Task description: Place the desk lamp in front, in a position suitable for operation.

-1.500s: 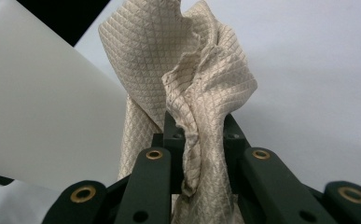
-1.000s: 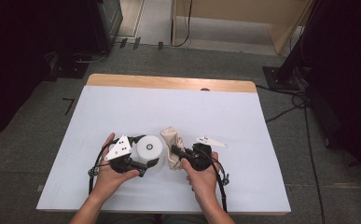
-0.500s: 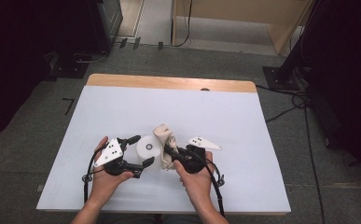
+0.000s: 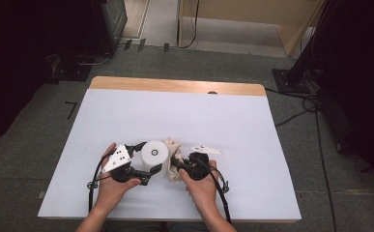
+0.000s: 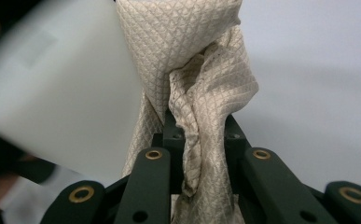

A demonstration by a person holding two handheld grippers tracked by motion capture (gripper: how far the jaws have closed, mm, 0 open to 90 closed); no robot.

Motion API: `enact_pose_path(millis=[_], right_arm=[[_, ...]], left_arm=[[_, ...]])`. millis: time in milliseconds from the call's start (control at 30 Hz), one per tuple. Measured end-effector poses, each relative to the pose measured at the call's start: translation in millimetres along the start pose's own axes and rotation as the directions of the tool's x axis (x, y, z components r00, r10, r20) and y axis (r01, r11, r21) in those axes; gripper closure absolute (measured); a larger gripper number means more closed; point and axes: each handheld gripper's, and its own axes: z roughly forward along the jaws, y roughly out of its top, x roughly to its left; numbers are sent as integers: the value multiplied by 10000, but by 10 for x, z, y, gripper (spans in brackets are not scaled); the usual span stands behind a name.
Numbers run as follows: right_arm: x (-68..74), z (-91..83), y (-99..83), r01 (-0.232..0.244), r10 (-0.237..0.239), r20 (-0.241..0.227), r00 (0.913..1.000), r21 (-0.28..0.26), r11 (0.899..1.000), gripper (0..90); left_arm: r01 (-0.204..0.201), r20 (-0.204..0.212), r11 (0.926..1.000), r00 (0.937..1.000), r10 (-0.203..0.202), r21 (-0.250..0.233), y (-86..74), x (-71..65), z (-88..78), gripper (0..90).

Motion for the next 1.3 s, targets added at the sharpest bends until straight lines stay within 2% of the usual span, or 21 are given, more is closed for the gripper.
enact_pose_path(millis=[33, 100, 167, 200, 267, 333, 433, 500, 633, 733, 833, 900, 1000, 1067, 1167, 1200, 1267, 1300], right_arm=[[84, -106, 81, 365, -371, -98, 9993, -500, 9981, 781], [172, -198, 150, 739, -748, -67, 9972, -890, 9933, 781], [232, -250, 188, 1051, -1056, 13, 9944, -1054, 9889, 780], [220, -236, 175, 984, -987, 22, 9951, -1000, 9901, 781], [163, -172, 123, 824, -825, 24, 9966, -732, 9939, 781], [74, -59, 32, 504, -502, 143, 9986, -157, 9986, 782], [-35, 60, -41, 286, -301, 245, 9992, 619, 9977, 780], [-80, 74, -44, 243, -270, 343, 9990, 769, 9967, 781], [-150, -55, 85, 218, -229, 592, 9980, 201, 9996, 780], [-237, -213, 208, 273, -234, 1034, 9944, -362, 9990, 780], [-356, -347, 293, 575, -432, 1732, 9839, -784, 9953, 780], [-412, -387, 314, 672, -487, 2088, 9767, -824, 9943, 779], [-504, -395, 319, 797, -599, 2471, 9671, -711, 9943, 778], [-550, -378, 310, 837, -651, 2689, 9610, -586, 9948, 778], [-591, -330, 286, 1043, -893, 2994, 9500, -346, 9939, 775], [-602, -315, 277, 1074, -942, 3071, 9470, -264, 9939, 774], [-622, -277, 259, 1107, -1021, 3141, 9439, -94, 9938, 771], [-626, -266, 253, 1121, -1047, 3182, 9422, -48, 9937, 770]], left_arm=[[2, 5, 10000, 10000, -2, 0, 0, 1, 0, 69], [12, 5, 10000, 10000, -12, 2, -1, 1, 1, 68], [20, -14, 10000, 10000, -20, 7, -4, -2, 7, 67], [17, -28, 10000, 10000, -17, 23, -3, -4, 8, 67], [34, -35, 10000, 10000, -34, 26, -2, -4, 10, 66], [34, -27, 10000, 10000, -33, 40, -2, -1, 10, 66], [39, -4, 10000, 10000, -39, 28, -2, 2, 11, 65], [58, 12, 10000, 10000, -58, 37, -2, 4, 7, 65], [210, 243, 9997, 9995, -208, -88, 9, 31, -35, 65], [680, 725, 9971, 9952, -653, -347, 30, 92, -106, 14], [890, 842, 9949, 9928, -847, -482, 49, 158, -206, 13], [965, 834, 9935, 9923, -914, -597, 69, 211, -287, 13], [1372, 830, 9843, 9883, -1283, -1114, 120, 331, -458, 7], [1479, 704, 9804, 9877, -1397, -1299, 140, 397, -546, 0], [1603, 270, 9768, 9871, -1580, -1418, 143, 492, -664, 0], [1631, -8, 9770, 9863, -1648, -1374, 135, 521, -690, 0], [1563, -819, 9826, 9829, -1647, -1003, 112, 573, -724, 0], [1627, -1186, 9832, 9780, -1718, -829, 99, 597, -731, 0]])
